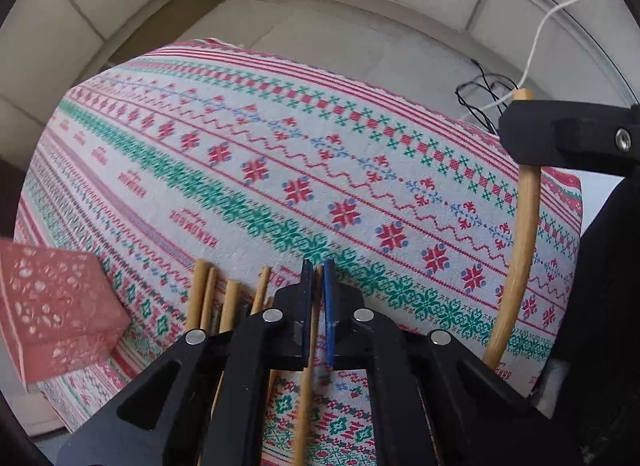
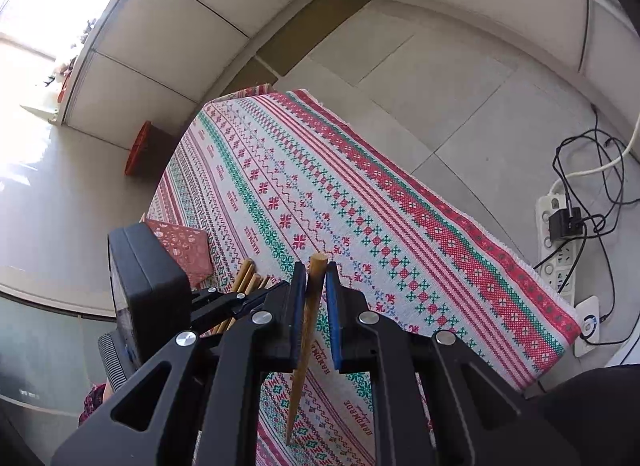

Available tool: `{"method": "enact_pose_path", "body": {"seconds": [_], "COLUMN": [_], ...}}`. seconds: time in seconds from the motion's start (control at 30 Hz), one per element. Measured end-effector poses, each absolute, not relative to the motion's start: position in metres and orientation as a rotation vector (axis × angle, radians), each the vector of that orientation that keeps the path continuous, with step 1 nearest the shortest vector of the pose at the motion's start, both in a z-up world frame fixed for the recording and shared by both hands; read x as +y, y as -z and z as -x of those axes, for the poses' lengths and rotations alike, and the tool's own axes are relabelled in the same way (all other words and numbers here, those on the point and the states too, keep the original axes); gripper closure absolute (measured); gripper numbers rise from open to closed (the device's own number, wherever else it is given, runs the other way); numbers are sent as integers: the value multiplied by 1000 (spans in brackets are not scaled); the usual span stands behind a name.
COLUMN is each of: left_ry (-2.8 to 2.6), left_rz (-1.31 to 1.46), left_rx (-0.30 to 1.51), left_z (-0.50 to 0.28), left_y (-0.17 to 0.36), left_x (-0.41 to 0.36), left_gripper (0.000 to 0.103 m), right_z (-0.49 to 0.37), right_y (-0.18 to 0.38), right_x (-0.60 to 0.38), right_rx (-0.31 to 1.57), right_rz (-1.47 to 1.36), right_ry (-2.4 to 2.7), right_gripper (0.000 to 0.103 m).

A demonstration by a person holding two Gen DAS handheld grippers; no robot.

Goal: Organize utensils

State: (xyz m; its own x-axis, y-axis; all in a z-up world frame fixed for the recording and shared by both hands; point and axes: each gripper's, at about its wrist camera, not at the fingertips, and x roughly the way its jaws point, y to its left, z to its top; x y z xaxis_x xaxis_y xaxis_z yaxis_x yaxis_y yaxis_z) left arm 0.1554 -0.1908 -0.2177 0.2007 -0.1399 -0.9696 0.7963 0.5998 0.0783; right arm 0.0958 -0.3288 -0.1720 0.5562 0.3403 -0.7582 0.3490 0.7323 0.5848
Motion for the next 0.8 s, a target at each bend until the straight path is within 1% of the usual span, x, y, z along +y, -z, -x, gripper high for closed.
{"method": "enact_pose_path", "body": {"seconds": [0.07, 0.23, 0.33, 0.43, 0.63, 0.8], "left_ry": [708, 648, 588, 544, 493, 452], "left_rz": [-598, -403, -286, -194, -110, -78], "left_rx": [1155, 995, 864, 761, 649, 585], "left_z": [-147, -115, -76, -44, 4, 9], "left_y": [202, 139, 94, 60, 24, -5], "left_x": [-172, -112, -69, -38, -4, 2], "left_gripper": [100, 100, 100, 100, 100, 100], "right_z": [-93, -81, -73, -60, -26, -12], "right_y": [166, 134, 110, 88, 54, 23], "right_x": [-325, -303, -283, -260, -220, -216], "right_rx": [994, 923, 883, 857, 821, 775], "right_rz": [-764, -707, -653, -591, -438, -400], "right_ry": [-7, -78, -134, -192, -274, -281], "right_gripper": [93, 94, 94, 94, 95, 95]}}
